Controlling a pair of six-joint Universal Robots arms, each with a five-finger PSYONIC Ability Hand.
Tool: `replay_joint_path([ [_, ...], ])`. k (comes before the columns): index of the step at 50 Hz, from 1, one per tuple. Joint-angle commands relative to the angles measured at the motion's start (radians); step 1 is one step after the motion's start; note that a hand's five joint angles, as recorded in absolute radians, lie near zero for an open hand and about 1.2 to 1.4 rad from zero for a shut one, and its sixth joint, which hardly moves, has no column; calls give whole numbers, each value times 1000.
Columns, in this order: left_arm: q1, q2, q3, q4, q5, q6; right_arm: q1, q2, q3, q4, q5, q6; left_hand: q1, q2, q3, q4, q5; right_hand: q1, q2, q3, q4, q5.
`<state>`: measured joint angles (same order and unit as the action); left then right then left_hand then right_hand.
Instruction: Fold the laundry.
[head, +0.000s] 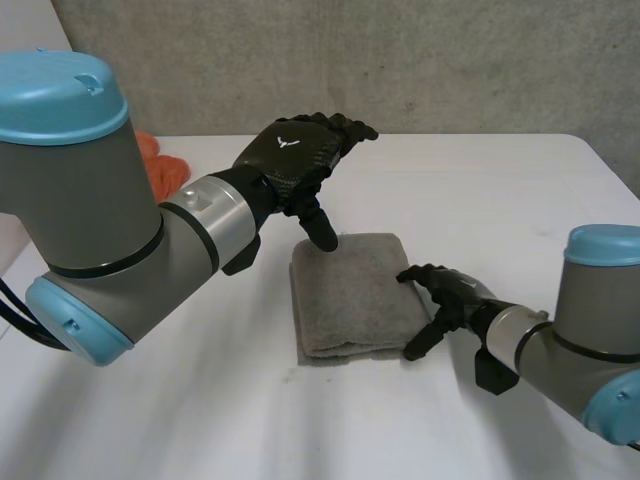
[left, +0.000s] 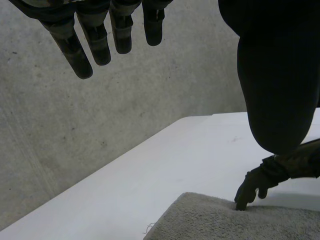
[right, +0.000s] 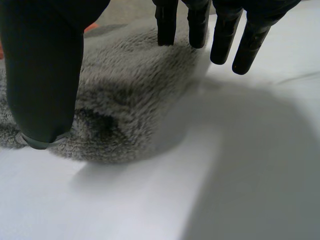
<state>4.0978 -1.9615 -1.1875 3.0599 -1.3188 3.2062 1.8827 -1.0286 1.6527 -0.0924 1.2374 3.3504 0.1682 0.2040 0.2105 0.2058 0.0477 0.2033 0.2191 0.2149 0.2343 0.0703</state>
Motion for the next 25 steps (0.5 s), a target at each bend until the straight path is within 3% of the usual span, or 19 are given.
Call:
replay_joint_path([
  [1,-2,-4,-3,2,-3,1,52,53,-51,-30,7,7,13,-23,-29,-25,-41,116,101,105,85,75],
  [13,-2,-13,-6,2,-2,1,70,97,-88,-89,27,20,16,-20,-26,-22,-38,404,388,392,373,362],
  [23,-1,-22,-7,2,-2,1,70,125,-140,-110,62,18,16,-20,-26,-22,-38,1192,1176,1180,1161,1151],
  [25,-1,-24,-7,2,-2,1,70,134,-162,-109,65,11,16,-20,-26,-22,-38,1193,1177,1181,1162,1151],
])
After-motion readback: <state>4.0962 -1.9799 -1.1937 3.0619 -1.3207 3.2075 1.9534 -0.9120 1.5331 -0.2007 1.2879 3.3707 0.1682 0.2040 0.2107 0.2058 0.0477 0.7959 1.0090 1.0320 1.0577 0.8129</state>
